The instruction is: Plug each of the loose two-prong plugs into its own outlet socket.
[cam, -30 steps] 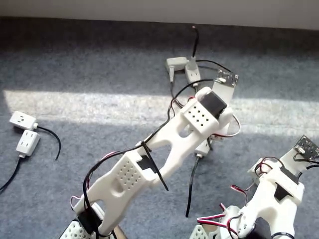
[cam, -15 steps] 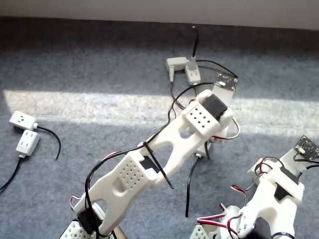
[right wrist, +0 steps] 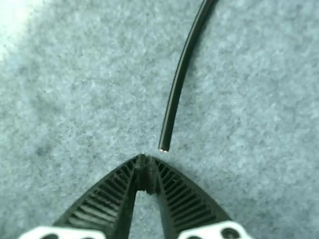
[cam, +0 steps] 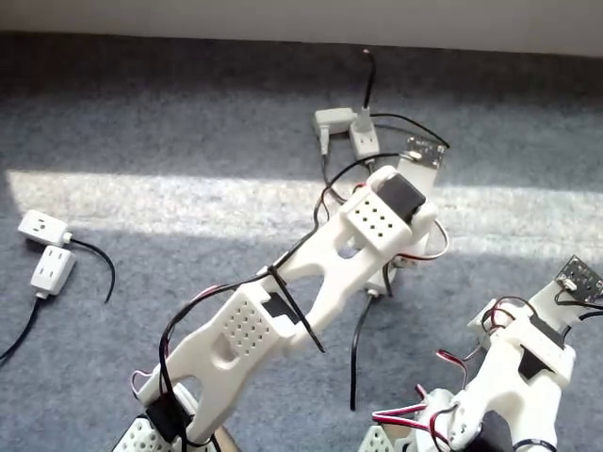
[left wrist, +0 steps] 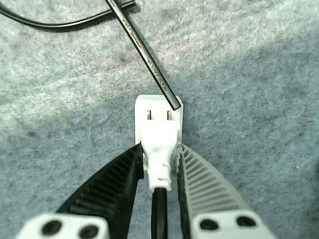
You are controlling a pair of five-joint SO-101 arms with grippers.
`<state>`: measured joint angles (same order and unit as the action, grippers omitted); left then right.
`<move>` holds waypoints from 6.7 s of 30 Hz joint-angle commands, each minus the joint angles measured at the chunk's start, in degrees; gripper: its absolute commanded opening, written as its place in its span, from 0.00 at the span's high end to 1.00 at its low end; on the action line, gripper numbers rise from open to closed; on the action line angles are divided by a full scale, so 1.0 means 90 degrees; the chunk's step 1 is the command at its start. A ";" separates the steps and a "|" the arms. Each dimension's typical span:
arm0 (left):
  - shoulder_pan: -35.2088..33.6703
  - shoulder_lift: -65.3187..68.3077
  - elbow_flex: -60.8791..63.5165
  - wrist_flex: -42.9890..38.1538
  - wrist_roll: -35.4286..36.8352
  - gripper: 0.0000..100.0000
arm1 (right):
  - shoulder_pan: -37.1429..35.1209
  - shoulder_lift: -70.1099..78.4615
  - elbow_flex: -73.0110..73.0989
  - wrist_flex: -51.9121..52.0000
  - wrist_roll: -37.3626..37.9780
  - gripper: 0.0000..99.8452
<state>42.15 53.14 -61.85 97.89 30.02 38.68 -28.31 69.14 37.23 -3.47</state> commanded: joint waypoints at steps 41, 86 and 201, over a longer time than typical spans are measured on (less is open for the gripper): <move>-0.0444 -0.0405 0.2144 0.0381 -0.2012 0.99 | 0.0063 -0.0190 -0.0024 -0.0103 0.0029 0.99; -0.0190 -0.1490 0.3531 0.0371 -0.3575 0.99 | -0.0103 -0.0190 -0.0015 -0.0103 0.0029 0.99; -0.1910 -0.2320 0.5797 0.0400 -0.3546 0.99 | -0.2662 0.2486 -0.2291 0.0083 -0.1856 0.99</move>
<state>27.91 38.02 -15.96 100.97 -1.36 13.98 -5.98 50.59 37.67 -19.74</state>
